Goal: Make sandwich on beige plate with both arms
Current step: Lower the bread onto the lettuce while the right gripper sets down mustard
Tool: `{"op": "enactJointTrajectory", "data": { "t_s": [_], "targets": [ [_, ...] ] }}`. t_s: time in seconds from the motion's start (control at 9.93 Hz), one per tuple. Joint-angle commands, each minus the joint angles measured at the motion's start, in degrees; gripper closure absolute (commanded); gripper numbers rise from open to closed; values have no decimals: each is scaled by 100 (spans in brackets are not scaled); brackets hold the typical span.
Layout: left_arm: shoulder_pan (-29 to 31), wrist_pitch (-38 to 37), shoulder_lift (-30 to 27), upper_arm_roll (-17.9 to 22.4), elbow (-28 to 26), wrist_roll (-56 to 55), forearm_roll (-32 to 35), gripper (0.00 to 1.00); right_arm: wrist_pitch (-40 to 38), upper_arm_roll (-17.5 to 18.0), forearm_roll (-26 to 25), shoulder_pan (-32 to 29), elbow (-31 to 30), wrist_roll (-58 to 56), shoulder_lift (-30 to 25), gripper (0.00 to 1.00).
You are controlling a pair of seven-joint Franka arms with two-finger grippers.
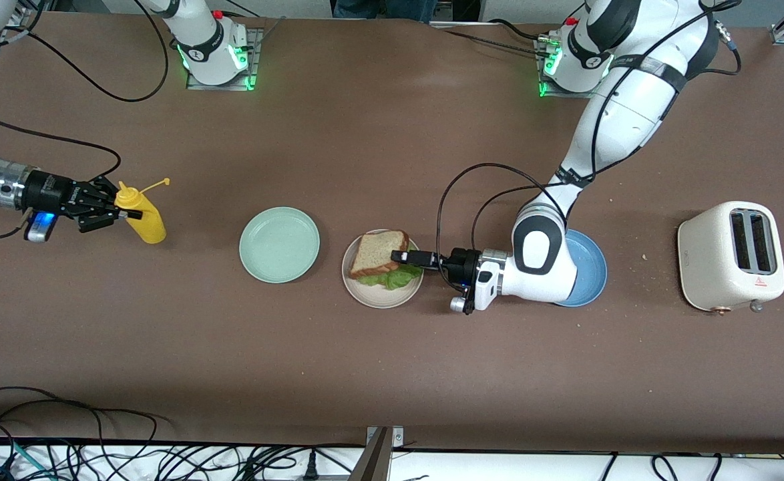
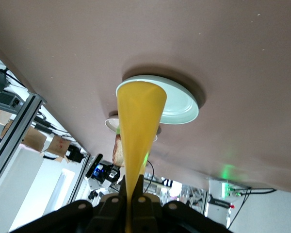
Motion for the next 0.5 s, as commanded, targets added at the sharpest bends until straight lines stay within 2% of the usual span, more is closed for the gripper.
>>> {"op": "enactJointTrajectory", "data": {
  "t_s": [0.0,0.4],
  "targets": [
    [-60,-18,-6,59,48,131,-139,0,-498,56,308,-181,83,-185,405,100],
    [-60,-18,3,111,74,79,-130,0,-1192,126,528,-251,468,-149,1397,100]
  ]
}}
